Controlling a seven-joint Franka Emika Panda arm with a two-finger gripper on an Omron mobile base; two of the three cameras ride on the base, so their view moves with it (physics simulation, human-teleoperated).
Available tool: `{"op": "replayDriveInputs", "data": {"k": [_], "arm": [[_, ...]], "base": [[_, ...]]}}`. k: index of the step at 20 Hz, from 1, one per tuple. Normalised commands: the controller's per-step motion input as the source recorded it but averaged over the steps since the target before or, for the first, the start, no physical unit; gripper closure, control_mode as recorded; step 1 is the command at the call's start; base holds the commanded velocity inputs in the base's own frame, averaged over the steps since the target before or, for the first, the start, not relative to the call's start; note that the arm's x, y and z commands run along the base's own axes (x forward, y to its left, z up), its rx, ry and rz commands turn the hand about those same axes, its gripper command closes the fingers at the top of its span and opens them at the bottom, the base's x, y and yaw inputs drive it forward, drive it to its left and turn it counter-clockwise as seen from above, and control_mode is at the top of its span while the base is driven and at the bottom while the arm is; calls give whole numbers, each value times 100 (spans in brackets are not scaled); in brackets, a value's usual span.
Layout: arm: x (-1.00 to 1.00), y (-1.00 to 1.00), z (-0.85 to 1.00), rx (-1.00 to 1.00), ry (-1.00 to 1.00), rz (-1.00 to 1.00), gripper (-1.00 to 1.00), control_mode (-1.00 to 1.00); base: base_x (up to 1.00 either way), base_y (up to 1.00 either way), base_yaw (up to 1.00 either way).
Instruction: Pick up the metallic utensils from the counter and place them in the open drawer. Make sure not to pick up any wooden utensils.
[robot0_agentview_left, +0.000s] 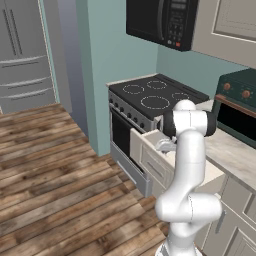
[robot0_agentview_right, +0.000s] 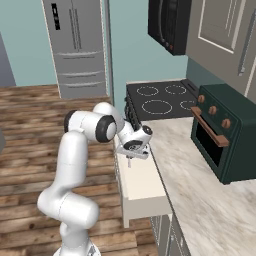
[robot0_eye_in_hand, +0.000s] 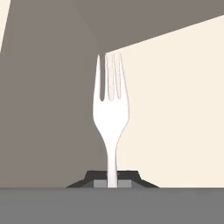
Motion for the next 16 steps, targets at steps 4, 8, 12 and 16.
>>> {"op": "replayDriveInputs", "data": {"k": [4, 8, 12, 16], "arm": [[-30, 15, -22, 0, -1, 0, 100, -100], [-39, 20, -21, 0, 0, 0, 100, -100], [-43, 23, -12, 0, 0, 0, 100, -100], [-42, 31, -2, 0, 0, 0, 100, -100]], "base": [[0, 0, 0], [0, 0, 0], [0, 0, 0], [0, 0, 0]]}}
